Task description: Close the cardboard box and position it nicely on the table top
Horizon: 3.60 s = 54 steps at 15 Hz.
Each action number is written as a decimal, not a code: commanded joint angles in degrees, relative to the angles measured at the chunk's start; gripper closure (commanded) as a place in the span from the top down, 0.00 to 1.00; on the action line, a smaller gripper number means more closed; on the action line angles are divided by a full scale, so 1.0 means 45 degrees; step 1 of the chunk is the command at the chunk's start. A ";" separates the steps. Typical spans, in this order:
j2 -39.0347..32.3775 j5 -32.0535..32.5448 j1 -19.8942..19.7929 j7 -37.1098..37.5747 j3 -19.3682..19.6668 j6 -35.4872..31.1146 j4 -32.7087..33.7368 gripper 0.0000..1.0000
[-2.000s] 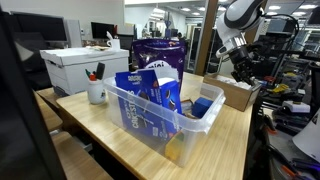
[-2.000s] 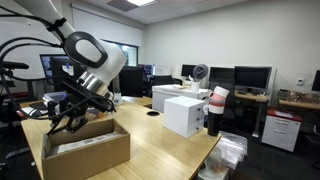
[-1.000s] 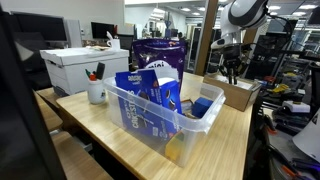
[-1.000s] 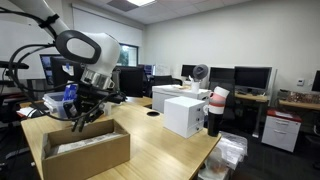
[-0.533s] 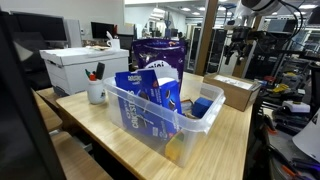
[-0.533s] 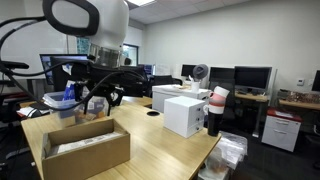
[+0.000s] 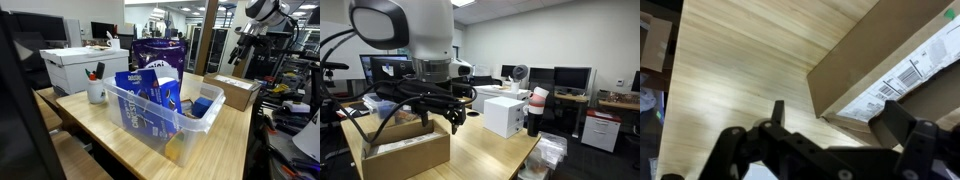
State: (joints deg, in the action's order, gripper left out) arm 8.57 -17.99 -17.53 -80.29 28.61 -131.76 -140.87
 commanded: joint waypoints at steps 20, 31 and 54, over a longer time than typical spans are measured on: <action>-0.1941 0.4061 -0.0088 1.9037 -0.1957 0.0709 0.0218 0.24; -0.2252 0.1128 0.0102 1.8036 -0.2401 0.1335 0.0597 0.00; -0.2532 0.1971 0.1388 0.8650 -0.4100 0.0975 0.0694 0.00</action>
State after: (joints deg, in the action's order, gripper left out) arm -2.08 -10.16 -11.58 -39.05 10.60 -125.66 -136.97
